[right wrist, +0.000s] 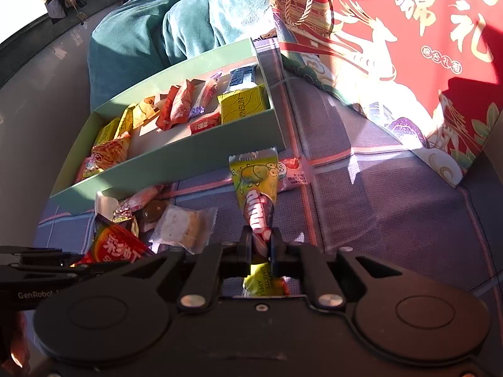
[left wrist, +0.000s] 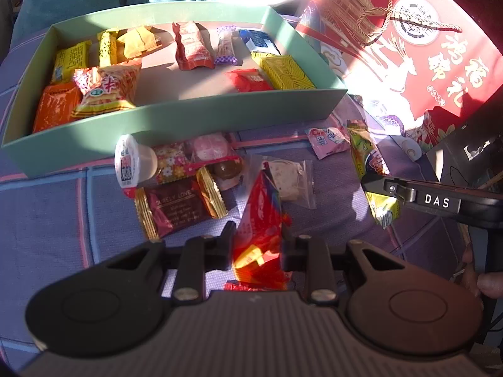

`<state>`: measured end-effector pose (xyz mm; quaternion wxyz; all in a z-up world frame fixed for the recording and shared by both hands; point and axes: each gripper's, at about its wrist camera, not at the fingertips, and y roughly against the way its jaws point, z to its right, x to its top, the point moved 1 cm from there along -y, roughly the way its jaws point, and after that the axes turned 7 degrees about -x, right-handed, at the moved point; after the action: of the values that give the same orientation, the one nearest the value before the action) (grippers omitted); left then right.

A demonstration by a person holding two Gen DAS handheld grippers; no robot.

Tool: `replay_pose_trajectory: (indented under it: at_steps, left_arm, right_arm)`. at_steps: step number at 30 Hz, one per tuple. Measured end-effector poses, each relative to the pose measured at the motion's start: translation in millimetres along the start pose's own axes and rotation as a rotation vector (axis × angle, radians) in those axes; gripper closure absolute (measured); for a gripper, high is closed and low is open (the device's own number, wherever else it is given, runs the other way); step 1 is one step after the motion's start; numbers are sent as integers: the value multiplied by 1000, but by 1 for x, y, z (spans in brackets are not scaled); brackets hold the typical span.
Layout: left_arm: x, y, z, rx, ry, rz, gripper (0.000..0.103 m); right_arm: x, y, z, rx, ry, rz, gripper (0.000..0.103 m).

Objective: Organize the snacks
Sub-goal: 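Lower the Skittles bag and stick candy into the green box and open both grippers, then withdraw both tools from the box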

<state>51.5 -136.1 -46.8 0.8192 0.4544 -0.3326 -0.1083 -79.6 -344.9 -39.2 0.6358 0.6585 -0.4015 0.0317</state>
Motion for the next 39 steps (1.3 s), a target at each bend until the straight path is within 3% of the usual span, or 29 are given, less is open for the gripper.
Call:
replay_pose_trajectory:
  at_steps: [4,10,16,22,24,25,26,27,28,29,39]
  left_arm:
    - [23,19,-5,-15,13,68,77]
    - [81,30,-30,23,35,152,77]
    - [118,10,-57,58,70,139,77]
    - [128,-9,-75,61,70,113,77]
    - [129,-13,-76,88,56,113,73]
    - [129,-14,-75,112,39,117,59]
    - [129,-14,-73,135,25,122,31]
    - [128,-12,-72,158,15,134,18]
    - [127,-9,-70,181,4,153,2]
    - [126,-6,-68,195,-4,167,0]
    - [115,22,-62,178,37,201,0]
  right_arm:
    - [28,10,-16,51,10,37,92]
    - [84,-7,-53,132,8,52,92]
    - [127,-50,-87,169,-1,7,92]
    - [135,-85,-103,168,6,-39,92]
    - [135,-91,-105,160,16,-52,86]
    - [135,-92,-107,153,25,-53,74]
    - [135,-92,-108,151,31,-46,47]
    - [135,-90,-108,146,34,-33,32]
    - [135,-85,-107,138,37,-4,10]
    - [135,-80,-106,133,38,25,3]
    - [133,-43,-92,105,32,86,0]
